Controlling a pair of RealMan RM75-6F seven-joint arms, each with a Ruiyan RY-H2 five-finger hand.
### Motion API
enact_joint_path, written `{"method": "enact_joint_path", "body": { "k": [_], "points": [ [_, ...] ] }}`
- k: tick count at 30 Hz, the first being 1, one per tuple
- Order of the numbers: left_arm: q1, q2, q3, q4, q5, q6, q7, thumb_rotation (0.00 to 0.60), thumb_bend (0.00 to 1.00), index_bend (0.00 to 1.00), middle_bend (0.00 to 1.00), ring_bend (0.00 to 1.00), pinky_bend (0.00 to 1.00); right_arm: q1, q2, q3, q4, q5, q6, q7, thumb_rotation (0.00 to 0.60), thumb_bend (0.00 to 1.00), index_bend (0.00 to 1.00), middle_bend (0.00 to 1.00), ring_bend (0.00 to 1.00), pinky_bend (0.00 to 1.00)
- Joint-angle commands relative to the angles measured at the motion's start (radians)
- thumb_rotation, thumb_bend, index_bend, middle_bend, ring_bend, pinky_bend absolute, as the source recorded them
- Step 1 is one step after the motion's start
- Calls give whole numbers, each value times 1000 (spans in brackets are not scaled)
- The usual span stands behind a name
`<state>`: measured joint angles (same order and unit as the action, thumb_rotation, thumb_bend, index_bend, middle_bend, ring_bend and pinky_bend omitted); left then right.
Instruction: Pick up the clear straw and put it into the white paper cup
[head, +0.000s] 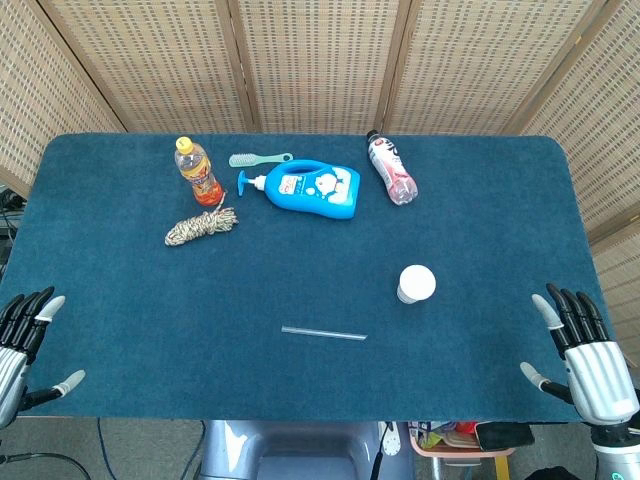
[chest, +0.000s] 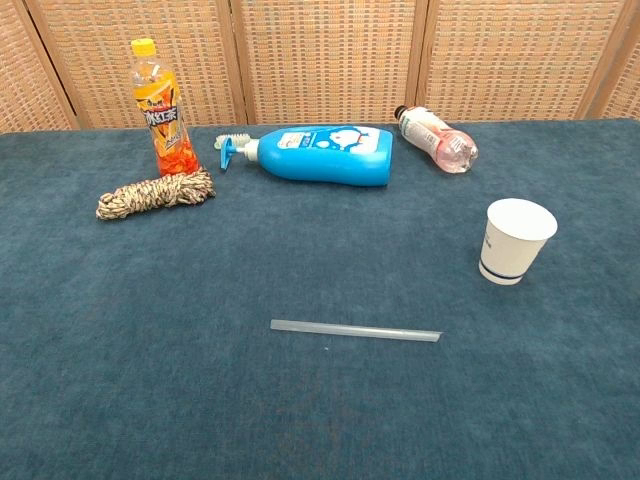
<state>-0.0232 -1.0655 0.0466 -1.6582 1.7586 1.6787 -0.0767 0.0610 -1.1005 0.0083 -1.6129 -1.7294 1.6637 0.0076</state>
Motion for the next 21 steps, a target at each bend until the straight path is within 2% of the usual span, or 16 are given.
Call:
{"method": "enact_joint_path", "body": {
  "k": [1, 13, 17, 21],
  "points": [
    [0, -1, 0, 1, -1, -2, 2, 600, 109, 0, 0, 0, 0, 0, 1, -1, -1, -1, -4, 0, 600, 0, 0, 0, 0, 0],
    [-3, 7, -13, 0, -19, -3, -16, 600, 109, 0, 0, 0, 0, 57, 20, -11, -64, -40, -104, -23, 600, 0, 0, 0, 0, 0],
    [-9, 8, -12, -4, -20, -17, -15, 600, 109, 0, 0, 0, 0, 154, 75, 5, -173, -62, -248, -59, 600, 0, 36, 0, 0, 0],
    [-12, 10, -15, -8, -25, -23, -18, 600, 109, 0, 0, 0, 0, 294, 158, 44, -339, 0, -477, -45, 600, 0, 130, 0, 0, 0]
  ]
}}
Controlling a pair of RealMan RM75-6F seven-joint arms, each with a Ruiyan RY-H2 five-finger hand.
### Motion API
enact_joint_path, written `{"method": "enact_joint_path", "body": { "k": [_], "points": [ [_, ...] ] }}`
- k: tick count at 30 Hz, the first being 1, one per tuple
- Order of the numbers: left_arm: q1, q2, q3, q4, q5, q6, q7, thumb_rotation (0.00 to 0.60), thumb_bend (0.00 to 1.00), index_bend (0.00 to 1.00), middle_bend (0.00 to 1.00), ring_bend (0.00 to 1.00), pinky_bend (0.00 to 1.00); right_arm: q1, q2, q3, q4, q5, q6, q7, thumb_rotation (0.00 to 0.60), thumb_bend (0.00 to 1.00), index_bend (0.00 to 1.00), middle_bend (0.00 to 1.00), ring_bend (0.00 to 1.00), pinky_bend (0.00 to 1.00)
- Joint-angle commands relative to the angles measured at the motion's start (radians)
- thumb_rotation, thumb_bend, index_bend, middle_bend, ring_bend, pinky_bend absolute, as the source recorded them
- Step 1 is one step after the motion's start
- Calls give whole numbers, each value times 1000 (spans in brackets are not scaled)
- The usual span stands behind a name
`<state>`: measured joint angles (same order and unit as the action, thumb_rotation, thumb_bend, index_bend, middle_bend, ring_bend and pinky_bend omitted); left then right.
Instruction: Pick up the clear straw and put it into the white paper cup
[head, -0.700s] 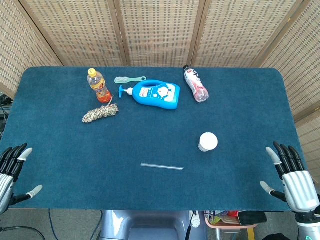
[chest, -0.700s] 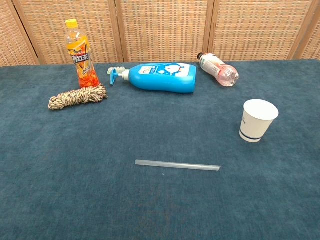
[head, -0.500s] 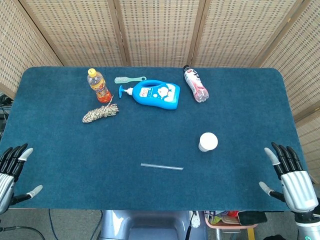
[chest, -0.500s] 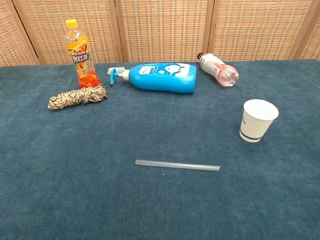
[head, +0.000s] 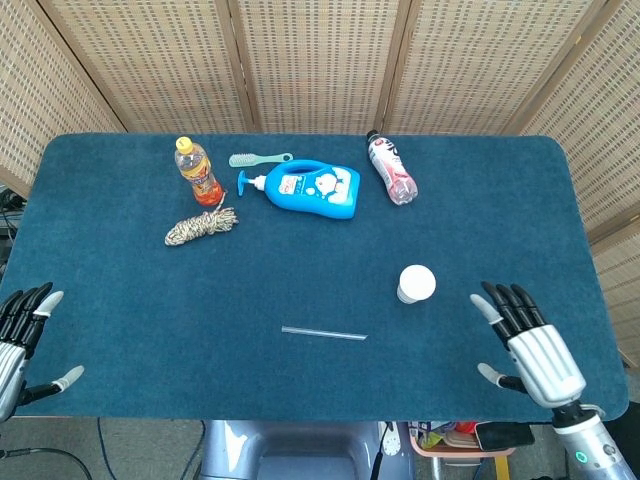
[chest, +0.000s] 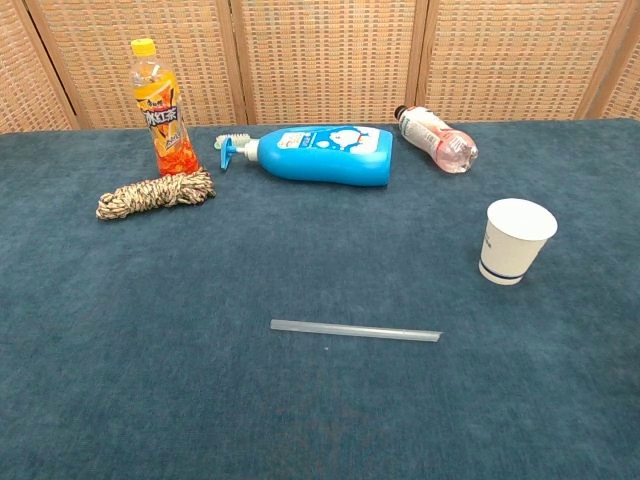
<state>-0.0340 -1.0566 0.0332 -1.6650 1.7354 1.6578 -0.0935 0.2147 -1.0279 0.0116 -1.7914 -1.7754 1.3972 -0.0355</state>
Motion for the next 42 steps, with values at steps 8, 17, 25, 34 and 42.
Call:
{"method": "enact_joint_path", "body": {
  "k": [8, 17, 25, 34, 42],
  "points": [
    [-14, 5, -7, -6, -21, -32, -1, 600, 109, 0, 0, 0, 0, 365, 53, 176, -247, 359, -516, -130, 600, 40, 298, 0, 0, 0],
    [-26, 16, -20, -8, -59, -56, -35, 600, 109, 0, 0, 0, 0, 628, -209, 202, -150, 906, -575, -491, 600, 131, 425, 0, 0, 0],
    [-43, 16, -34, -9, -87, -86, -39, 600, 109, 0, 0, 0, 0, 765, -417, 170, -48, 1153, -455, -674, 600, 228, 433, 0, 0, 0],
    [-56, 5, -46, -15, -114, -112, -11, 600, 109, 0, 0, 0, 0, 839, -576, 156, 99, 1242, -465, -695, 600, 293, 454, 0, 0, 0],
    [-60, 3, -51, -16, -129, -121, -2, 600, 109, 0, 0, 0, 0, 853, -643, 135, 175, 1241, -505, -652, 600, 318, 471, 0, 0, 0]
  ]
}}
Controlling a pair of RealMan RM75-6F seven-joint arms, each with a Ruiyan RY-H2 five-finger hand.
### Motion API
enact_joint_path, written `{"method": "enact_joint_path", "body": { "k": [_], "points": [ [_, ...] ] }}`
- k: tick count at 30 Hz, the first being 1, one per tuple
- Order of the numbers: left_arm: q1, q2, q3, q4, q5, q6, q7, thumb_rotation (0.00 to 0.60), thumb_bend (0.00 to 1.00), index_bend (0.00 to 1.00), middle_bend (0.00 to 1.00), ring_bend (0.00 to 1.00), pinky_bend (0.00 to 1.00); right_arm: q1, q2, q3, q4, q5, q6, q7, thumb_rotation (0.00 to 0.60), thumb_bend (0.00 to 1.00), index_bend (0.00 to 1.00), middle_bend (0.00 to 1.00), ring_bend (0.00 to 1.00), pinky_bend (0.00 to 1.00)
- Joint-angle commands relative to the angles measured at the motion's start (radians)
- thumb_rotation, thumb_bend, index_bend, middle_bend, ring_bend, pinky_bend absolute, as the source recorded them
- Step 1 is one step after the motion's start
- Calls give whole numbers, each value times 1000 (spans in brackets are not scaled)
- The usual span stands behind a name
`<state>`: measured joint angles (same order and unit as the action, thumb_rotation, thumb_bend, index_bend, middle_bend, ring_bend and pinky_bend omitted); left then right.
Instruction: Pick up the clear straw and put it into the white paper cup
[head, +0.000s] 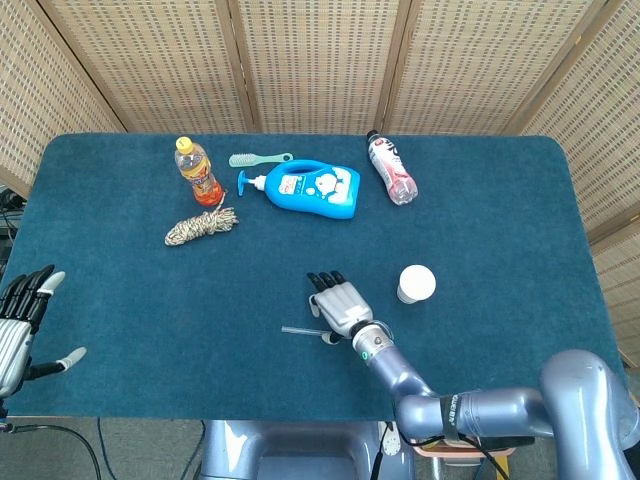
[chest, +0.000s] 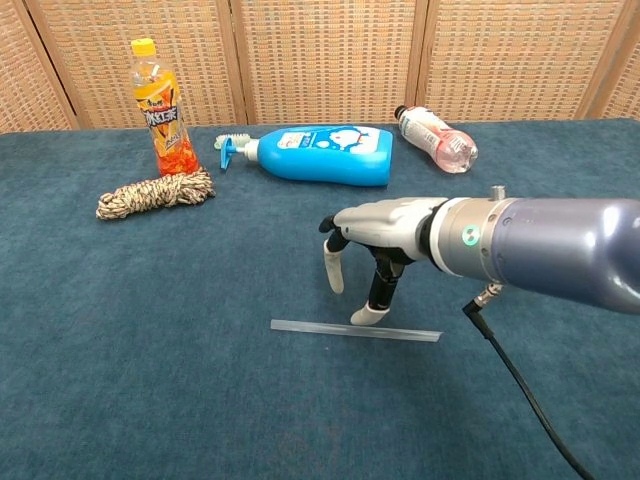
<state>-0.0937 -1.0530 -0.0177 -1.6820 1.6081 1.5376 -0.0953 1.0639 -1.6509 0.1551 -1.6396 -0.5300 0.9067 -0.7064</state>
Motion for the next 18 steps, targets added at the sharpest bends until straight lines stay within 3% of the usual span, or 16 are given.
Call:
{"method": "enact_joint_path", "body": {
  "k": [1, 18],
  "points": [
    [-1, -1, -1, 1, -3, -2, 0, 600, 109, 0, 0, 0, 0, 4, -26, -12, 31, -8, -17, 24, 600, 322, 473, 0, 0, 0],
    [-2, -3, 1, 4, -4, -4, -1, 600, 109, 0, 0, 0, 0, -1, -102, -33, 118, -87, -27, 78, 600, 358, 485, 0, 0, 0]
  ]
}}
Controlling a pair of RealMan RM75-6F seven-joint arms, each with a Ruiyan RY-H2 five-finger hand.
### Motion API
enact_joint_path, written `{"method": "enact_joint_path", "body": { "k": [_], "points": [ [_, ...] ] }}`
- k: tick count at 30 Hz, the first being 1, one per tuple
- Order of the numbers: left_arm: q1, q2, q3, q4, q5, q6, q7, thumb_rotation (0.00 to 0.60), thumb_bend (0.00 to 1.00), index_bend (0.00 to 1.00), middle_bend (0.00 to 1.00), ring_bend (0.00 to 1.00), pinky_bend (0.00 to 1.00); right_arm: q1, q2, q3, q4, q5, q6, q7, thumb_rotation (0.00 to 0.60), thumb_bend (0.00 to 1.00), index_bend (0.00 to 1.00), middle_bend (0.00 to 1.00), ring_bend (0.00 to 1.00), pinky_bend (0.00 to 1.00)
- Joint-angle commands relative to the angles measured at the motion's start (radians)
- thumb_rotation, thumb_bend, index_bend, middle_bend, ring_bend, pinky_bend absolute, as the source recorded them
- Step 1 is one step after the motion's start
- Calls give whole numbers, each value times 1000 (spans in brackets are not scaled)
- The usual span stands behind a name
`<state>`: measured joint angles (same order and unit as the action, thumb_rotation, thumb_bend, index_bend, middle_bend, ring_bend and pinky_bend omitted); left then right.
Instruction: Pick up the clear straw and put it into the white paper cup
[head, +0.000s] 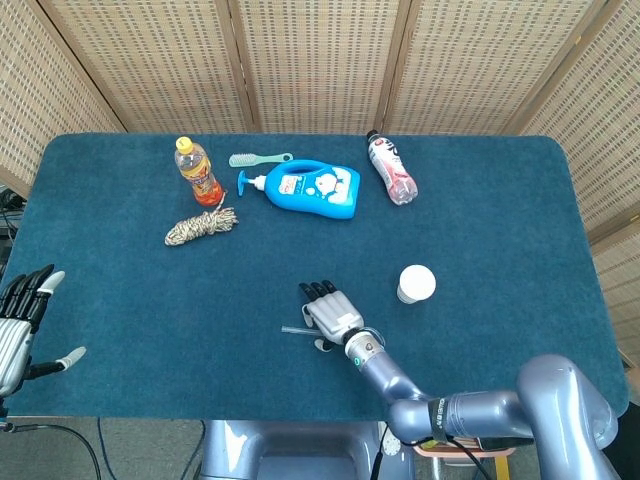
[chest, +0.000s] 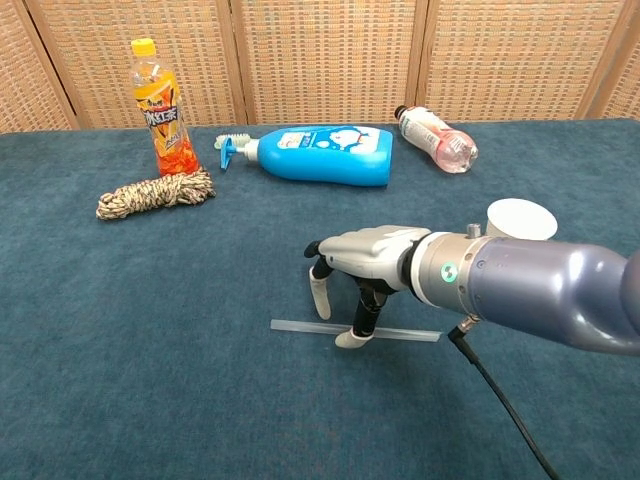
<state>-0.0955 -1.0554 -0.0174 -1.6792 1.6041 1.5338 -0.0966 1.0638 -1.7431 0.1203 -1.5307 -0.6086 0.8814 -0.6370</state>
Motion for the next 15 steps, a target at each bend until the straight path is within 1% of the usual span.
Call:
{"method": "enact_joint_path", "body": {
  "k": [1, 6, 12, 15],
  "points": [
    [0, -1, 1, 1, 1, -1, 1, 600, 109, 0, 0, 0, 0, -1, -15, 3, 15, -12, -3, 12, 600, 361, 485, 0, 0, 0],
    [0, 0, -2, 2, -4, -1, -4, 600, 109, 0, 0, 0, 0, 4, -26, -11, 32, -20, -28, 10, 600, 361, 485, 0, 0, 0],
    [-2, 0, -2, 6, -8, -6, -10, 600, 109, 0, 0, 0, 0, 0, -17, -19, 9, -71, -58, 40, 600, 363, 495, 0, 0, 0],
    [-3, 0, -2, 3, -8, -6, -7, 600, 109, 0, 0, 0, 0, 0, -15, -25, 9, -92, -56, 41, 600, 366, 503, 0, 0, 0]
  ]
}}
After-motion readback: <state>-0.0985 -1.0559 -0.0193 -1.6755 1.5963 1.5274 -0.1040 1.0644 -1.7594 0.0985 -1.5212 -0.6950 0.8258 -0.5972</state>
